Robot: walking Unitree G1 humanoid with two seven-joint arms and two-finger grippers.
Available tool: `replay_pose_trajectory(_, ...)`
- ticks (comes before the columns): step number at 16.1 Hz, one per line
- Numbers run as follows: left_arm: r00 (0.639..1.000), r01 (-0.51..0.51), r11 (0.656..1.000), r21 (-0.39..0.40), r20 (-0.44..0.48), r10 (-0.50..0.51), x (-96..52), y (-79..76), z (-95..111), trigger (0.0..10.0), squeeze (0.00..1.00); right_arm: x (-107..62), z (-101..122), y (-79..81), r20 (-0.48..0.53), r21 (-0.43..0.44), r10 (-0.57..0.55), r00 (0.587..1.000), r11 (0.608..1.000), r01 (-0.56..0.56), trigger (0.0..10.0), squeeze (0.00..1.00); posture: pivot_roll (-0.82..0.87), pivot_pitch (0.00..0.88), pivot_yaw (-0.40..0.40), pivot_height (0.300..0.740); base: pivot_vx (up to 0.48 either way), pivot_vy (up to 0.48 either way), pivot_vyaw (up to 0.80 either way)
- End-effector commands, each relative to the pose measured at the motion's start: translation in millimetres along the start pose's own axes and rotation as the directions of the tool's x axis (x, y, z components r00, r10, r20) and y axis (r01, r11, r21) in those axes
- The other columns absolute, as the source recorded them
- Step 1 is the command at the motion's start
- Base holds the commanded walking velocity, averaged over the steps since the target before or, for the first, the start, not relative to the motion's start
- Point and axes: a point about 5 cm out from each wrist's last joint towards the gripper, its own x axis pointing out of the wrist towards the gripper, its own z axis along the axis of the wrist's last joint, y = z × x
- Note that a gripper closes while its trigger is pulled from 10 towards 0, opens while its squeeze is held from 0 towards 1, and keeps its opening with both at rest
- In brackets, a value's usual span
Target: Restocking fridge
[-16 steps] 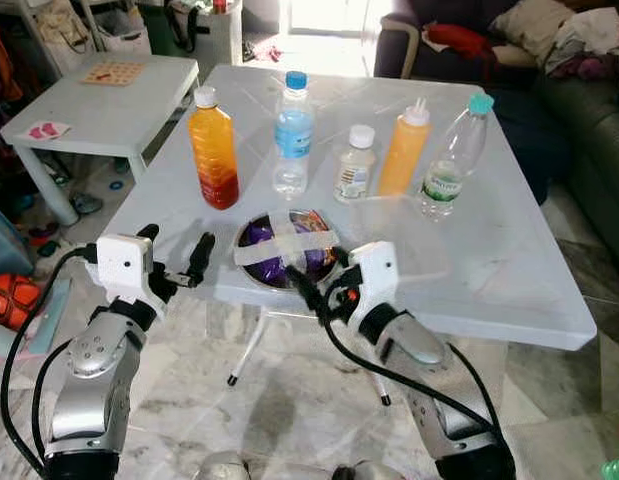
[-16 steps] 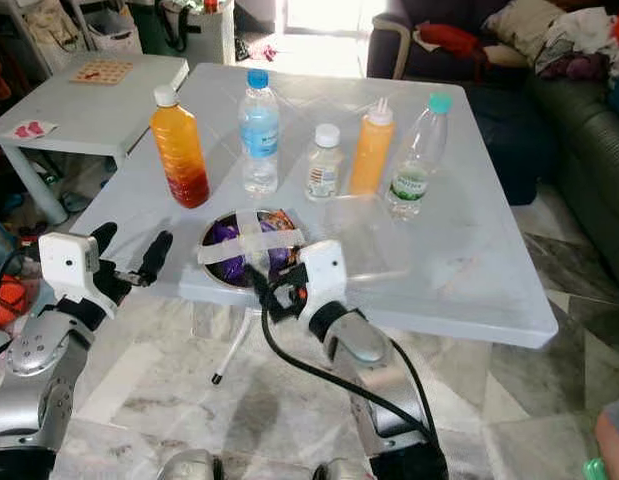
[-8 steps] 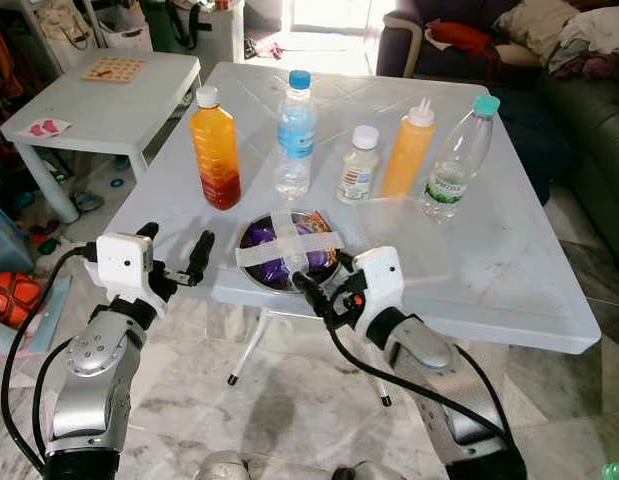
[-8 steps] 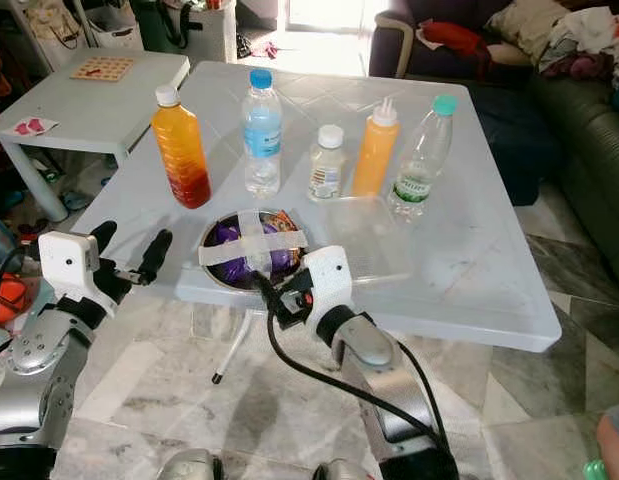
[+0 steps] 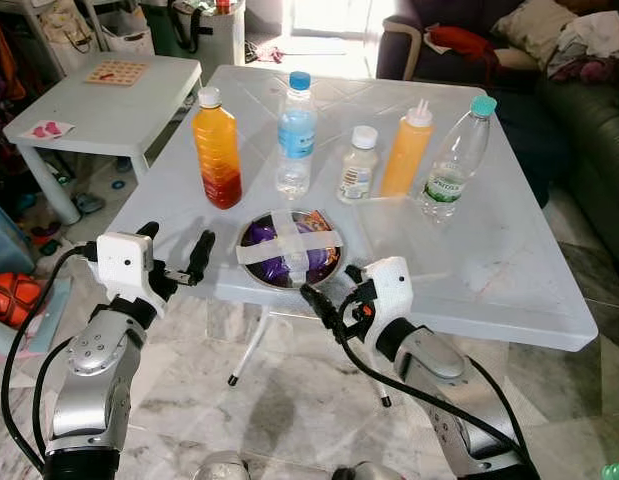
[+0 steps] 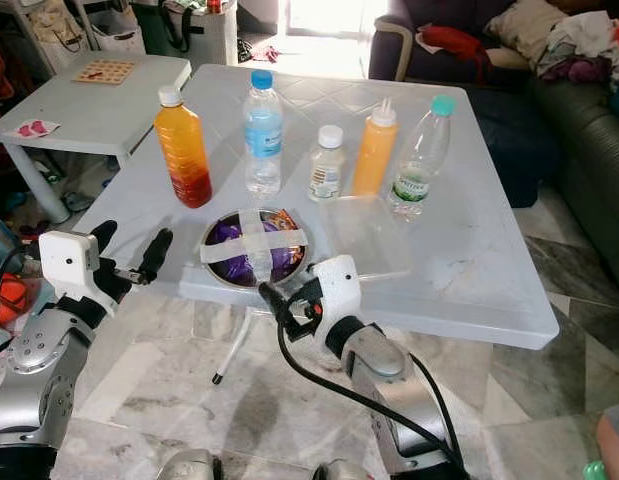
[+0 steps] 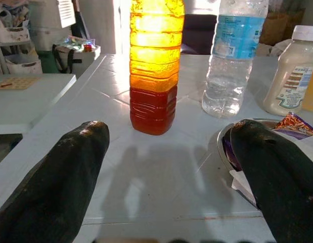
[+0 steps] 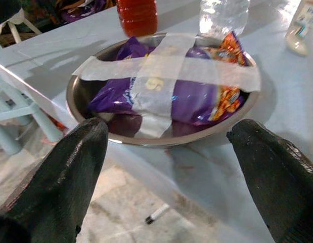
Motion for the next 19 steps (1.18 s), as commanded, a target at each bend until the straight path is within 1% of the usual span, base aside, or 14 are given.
replay_pose_trajectory(1,1.0,0.015,1.0,0.01,0.01,-0.015,2.5,-1.4,2.7,10.0,0.0,-1.6,1.8,-4.1,0.0,0.018,-0.014,1.0,1.0,0.014,10.0,0.0,0.12,0.0,-0.038,0.74,0.0,0.0,0.0)
replay_pose_trajectory(5,1.0,0.015,1.0,0.014,0.007,-0.015,0.7,-0.4,3.1,10.0,0.0,3.2,1.0,-7.5,-0.024,0.111,-0.052,0.998,0.992,0.054,10.0,0.0,0.13,0.0,-0.033,0.74,0.0,0.0,0.0)
replay_pose_trajectory(9,1.0,0.024,0.999,0.021,0.005,-0.025,1.1,-0.8,4.5,10.0,0.0,10.2,-1.2,-6.9,-0.072,0.225,-0.063,0.995,0.971,0.077,10.0,0.0,0.13,0.0,-0.029,0.74,0.0,0.0,0.0)
replay_pose_trajectory(11,0.999,0.045,0.998,0.039,0.001,-0.045,1.7,-3.3,5.4,10.0,0.0,17.7,1.5,-9.5,-0.092,0.288,-0.117,0.989,0.947,0.139,10.0,0.0,0.14,0.0,-0.023,0.74,0.0,0.0,0.0)
replay_pose_trajectory(13,0.999,0.048,0.998,0.04,0.001,-0.048,0.7,-3.4,5.7,10.0,0.0,19.4,0.9,-12.8,-0.126,0.322,-0.146,0.981,0.93,0.18,10.0,0.0,0.15,0.004,-0.021,0.74,0.0,0.0,0.0)
replay_pose_trajectory(15,0.999,0.047,0.998,0.042,-0.003,-0.047,-1.3,-2.1,5.8,10.0,0.0,22.2,3.5,-14.9,-0.134,0.398,-0.174,0.976,0.892,0.213,10.0,0.0,0.15,0.009,-0.019,0.74,0.0,0.0,0.0)
replay_pose_trajectory(16,0.999,0.048,0.998,0.043,-0.004,-0.048,-1.7,-1.9,6.1,10.0,0.0,24.4,5.0,-15.7,-0.149,0.414,-0.187,0.971,0.88,0.233,8.9,0.0,0.15,0.012,-0.017,0.74,0.0,0.0,0.0)
replay_pose_trajectory(17,0.999,0.049,0.998,0.042,-0.005,-0.049,-1.8,-1.8,6.1,10.0,0.0,25.2,5.4,-16.5,-0.164,0.4,-0.203,0.965,0.881,0.253,0.0,0.0,0.15,0.013,-0.015,0.74,0.0,0.0,0.0)
replay_pose_trajectory(19,0.998,0.056,0.998,0.042,-0.008,-0.056,-1.0,-2.9,6.1,10.0,0.0,29.3,5.9,-18.9,-0.225,0.361,-0.246,0.943,0.878,0.315,0.0,0.0,0.15,0.014,-0.013,0.74,0.0,0.0,0.0)
